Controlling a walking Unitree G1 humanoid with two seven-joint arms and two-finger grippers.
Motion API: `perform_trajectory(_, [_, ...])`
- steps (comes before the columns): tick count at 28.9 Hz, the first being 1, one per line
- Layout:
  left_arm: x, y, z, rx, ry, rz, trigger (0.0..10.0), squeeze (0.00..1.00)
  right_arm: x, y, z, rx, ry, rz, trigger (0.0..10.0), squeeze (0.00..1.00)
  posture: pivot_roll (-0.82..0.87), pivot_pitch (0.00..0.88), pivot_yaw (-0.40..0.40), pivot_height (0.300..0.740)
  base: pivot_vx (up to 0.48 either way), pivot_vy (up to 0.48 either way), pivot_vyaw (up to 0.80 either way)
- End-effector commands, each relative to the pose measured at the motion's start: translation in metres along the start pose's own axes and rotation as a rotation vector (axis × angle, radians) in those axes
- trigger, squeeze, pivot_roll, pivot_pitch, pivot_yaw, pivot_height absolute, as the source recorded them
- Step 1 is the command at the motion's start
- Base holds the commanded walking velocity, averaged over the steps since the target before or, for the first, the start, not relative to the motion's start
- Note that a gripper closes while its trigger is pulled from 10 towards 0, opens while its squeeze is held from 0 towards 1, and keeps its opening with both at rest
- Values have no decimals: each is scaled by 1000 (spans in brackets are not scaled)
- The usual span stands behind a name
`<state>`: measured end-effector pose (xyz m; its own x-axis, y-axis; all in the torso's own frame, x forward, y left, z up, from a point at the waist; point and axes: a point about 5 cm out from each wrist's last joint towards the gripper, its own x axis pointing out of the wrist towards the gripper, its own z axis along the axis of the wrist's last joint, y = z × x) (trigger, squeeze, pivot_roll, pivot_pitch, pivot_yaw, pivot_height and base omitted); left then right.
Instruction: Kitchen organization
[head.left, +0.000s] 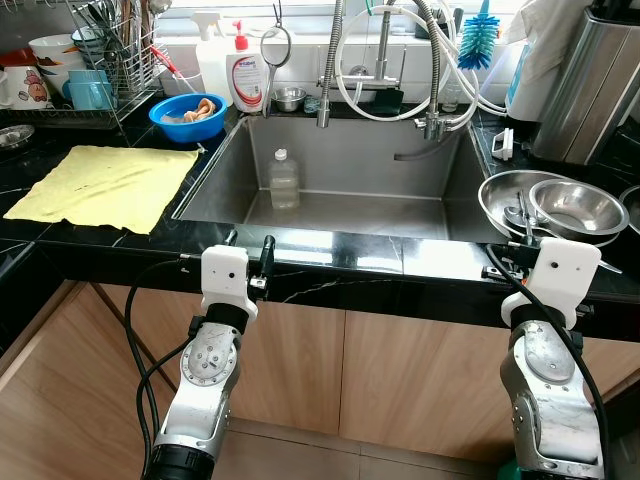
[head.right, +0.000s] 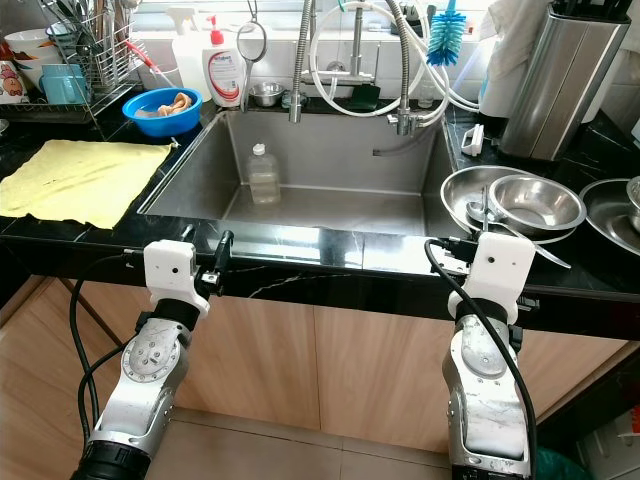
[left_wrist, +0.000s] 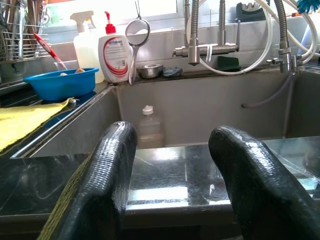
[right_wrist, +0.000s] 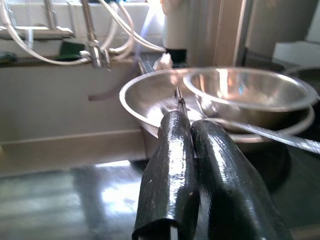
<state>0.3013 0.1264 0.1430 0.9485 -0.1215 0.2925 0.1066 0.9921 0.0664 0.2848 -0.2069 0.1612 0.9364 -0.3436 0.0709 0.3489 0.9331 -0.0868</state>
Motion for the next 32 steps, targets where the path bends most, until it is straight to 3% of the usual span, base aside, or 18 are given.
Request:
perform_trajectory(1, [0,1,-1,17,7,-4,10000,0,2,11,14,-23,-74,57,0,0,-130,0,46,740,0,0,0])
perform_trajectory(2, [0,1,-1,17,8,-4,10000,0,2,13,15,-22,-77,63,0,0,-130,0,46,740,0,0,0])
perform_trajectory(3, [0,1,-1,17,7,-3,10000,0,2,15,17,-15,-81,69,1412,0,-130,0,46,740,0,0,0])
perform_trajectory(4, [0,1,-1,17,7,-3,10000,0,2,15,17,-15,-81,69,1412,0,-130,0,46,740,0,0,0])
perform_trajectory(5, [0,1,-1,18,7,-2,10000,0,1,18,21,-23,-106,87,10000,0,-128,0,45,740,0,0,0])
perform_trajectory(11, [0,2,-1,19,6,3,10000,0,3,31,30,-110,-169,179,10000,0,-131,0,46,740,0,0,0])
perform_trajectory(12, [0,3,-1,20,7,6,10000,0,7,40,29,-142,-155,249,10000,0,-142,0,50,740,0,0,0])
perform_trajectory(18, [2,0,-1,17,7,2,10000,0,18,58,31,-182,-126,407,10000,0,-145,0,53,740,0,0,0])
perform_trajectory(19, [2,0,-1,16,6,2,10000,0,23,68,29,-208,-103,494,10000,0,-145,0,52,740,0,0,0])
perform_trajectory(26, [3,2,-2,20,8,10,10000,0,41,91,30,-216,-68,545,10000,0,-142,0,49,740,0,0,0])
perform_trajectory(32, [5,2,0,24,2,8,10000,0,59,105,11,-257,43,589,10000,0,-134,0,48,740,0,0,0])
